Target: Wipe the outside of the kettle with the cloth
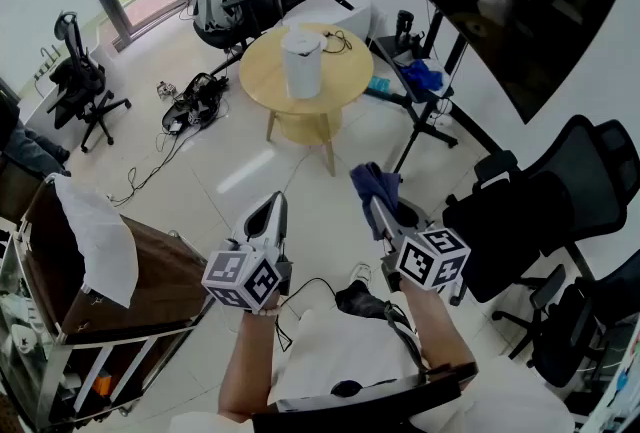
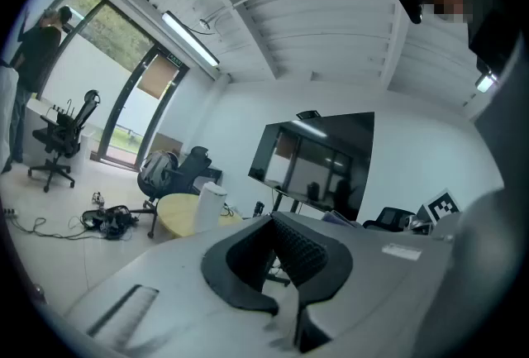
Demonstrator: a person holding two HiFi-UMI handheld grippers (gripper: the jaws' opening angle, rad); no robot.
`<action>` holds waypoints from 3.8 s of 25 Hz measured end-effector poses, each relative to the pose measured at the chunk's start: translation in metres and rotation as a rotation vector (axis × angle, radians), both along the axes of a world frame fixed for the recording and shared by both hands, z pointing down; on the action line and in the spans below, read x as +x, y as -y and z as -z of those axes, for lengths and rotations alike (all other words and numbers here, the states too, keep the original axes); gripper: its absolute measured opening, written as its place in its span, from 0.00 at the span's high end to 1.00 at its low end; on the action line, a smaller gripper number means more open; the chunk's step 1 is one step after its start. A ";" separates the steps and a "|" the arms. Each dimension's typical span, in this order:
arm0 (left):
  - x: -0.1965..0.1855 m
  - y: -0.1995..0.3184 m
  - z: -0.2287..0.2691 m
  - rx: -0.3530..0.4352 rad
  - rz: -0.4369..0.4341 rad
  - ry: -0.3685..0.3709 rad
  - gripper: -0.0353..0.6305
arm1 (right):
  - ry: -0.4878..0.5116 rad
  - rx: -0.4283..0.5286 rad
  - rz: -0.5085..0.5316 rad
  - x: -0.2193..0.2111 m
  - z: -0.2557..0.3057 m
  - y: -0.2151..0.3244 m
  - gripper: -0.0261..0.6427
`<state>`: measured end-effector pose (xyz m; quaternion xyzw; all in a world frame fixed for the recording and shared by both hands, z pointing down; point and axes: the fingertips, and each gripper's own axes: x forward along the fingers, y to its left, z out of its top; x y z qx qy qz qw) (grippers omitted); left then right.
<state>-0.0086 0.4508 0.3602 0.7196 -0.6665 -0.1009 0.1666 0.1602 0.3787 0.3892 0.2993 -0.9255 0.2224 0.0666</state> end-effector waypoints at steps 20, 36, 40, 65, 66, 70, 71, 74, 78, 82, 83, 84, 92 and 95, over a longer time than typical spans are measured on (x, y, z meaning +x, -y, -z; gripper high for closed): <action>0.008 0.065 -0.013 -0.048 0.008 0.010 0.94 | 0.028 -0.026 -0.017 0.018 -0.012 0.069 0.86; 0.005 0.155 -0.026 -0.144 0.115 0.062 0.94 | 0.083 -0.093 0.082 0.020 -0.021 0.160 0.86; -0.015 0.177 -0.032 -0.166 0.145 0.057 0.94 | 0.084 -0.104 0.108 0.001 -0.024 0.180 0.86; -0.211 0.462 -0.115 -0.357 -0.033 0.153 0.40 | 0.024 -0.089 0.037 -0.172 -0.021 0.404 0.86; -0.213 0.470 -0.121 -0.367 -0.044 0.155 0.40 | 0.020 -0.095 0.036 -0.174 -0.023 0.410 0.86; -0.218 0.495 -0.135 -0.382 -0.075 0.142 0.39 | 0.010 -0.124 0.058 -0.185 -0.035 0.434 0.86; -0.218 0.500 -0.137 -0.388 -0.082 0.138 0.39 | 0.010 -0.128 0.071 -0.188 -0.038 0.441 0.86; -0.217 0.511 -0.144 -0.422 -0.102 0.134 0.39 | 0.019 -0.148 0.110 -0.202 -0.046 0.464 0.86; -0.214 0.510 -0.151 -0.471 -0.120 0.096 0.40 | 0.033 -0.206 0.209 -0.229 -0.067 0.490 0.86; -0.213 0.502 -0.152 -0.494 -0.134 0.058 0.41 | 0.043 -0.239 0.349 -0.257 -0.086 0.510 0.86; -0.213 0.502 -0.152 -0.496 -0.136 0.062 0.41 | 0.043 -0.239 0.382 -0.263 -0.089 0.516 0.86; -0.214 0.501 -0.151 -0.500 -0.137 0.066 0.44 | 0.046 -0.240 0.415 -0.269 -0.091 0.521 0.86; -0.213 0.496 -0.143 -0.540 -0.146 0.074 0.46 | 0.032 -0.272 0.729 -0.312 -0.103 0.523 0.86; -0.213 0.495 -0.142 -0.542 -0.149 0.069 0.45 | 0.033 -0.287 0.810 -0.321 -0.109 0.521 0.86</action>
